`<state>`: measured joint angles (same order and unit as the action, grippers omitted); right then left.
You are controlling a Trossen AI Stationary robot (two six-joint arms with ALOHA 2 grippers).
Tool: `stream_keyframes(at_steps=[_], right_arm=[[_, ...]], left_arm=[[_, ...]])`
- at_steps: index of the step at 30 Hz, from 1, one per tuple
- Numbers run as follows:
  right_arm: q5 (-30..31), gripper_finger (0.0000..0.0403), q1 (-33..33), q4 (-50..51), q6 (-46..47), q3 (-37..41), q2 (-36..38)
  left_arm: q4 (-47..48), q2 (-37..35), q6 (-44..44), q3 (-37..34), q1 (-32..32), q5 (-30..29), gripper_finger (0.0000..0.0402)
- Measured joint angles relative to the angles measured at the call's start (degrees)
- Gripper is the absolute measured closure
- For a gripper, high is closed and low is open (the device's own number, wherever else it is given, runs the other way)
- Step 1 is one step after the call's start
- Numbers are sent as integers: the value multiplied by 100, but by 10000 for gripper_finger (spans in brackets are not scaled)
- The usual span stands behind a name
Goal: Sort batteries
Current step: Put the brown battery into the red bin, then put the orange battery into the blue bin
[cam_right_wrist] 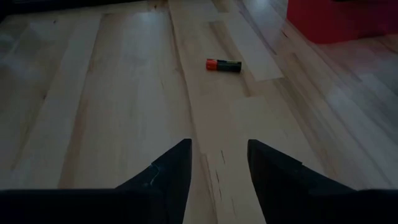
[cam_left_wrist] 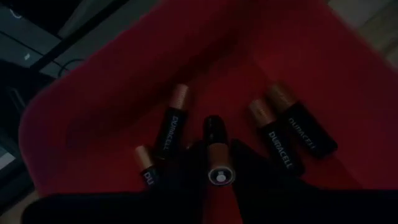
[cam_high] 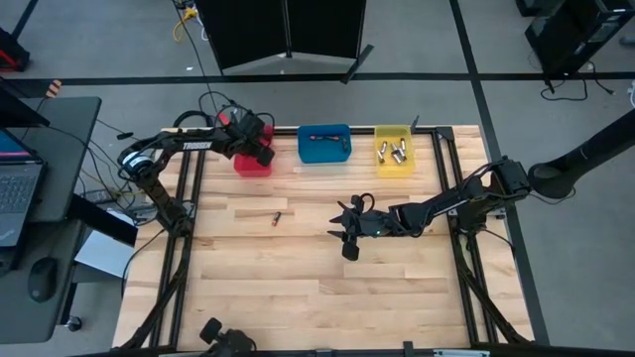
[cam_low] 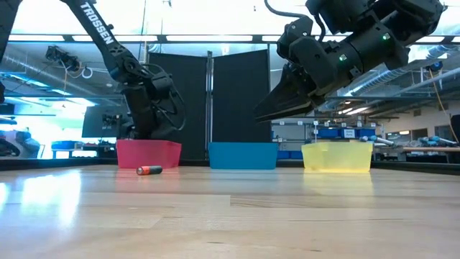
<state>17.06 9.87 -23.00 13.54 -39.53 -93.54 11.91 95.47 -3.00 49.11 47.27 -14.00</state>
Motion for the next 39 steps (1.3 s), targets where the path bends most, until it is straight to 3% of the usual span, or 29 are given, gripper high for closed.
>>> stream_keyframes(at_steps=[7,16,23,30,39], right_arm=[[0,236,0,5,0,0,-2],[-2,236,0,4,0,0,-1],[-2,237,0,31,2,0,-2],[-6,238,0,37,2,0,0],[-33,243,2,53,23,0,-2]], left_arm=[[71,-18,-3,-27,0,68,282],[28,-244,14,-25,-121,-330,275],[218,-1026,-41,-70,-336,-541,274],[900,-1961,-171,-337,-1012,-356,285],[1839,-2328,-488,-342,-2512,-341,299]])
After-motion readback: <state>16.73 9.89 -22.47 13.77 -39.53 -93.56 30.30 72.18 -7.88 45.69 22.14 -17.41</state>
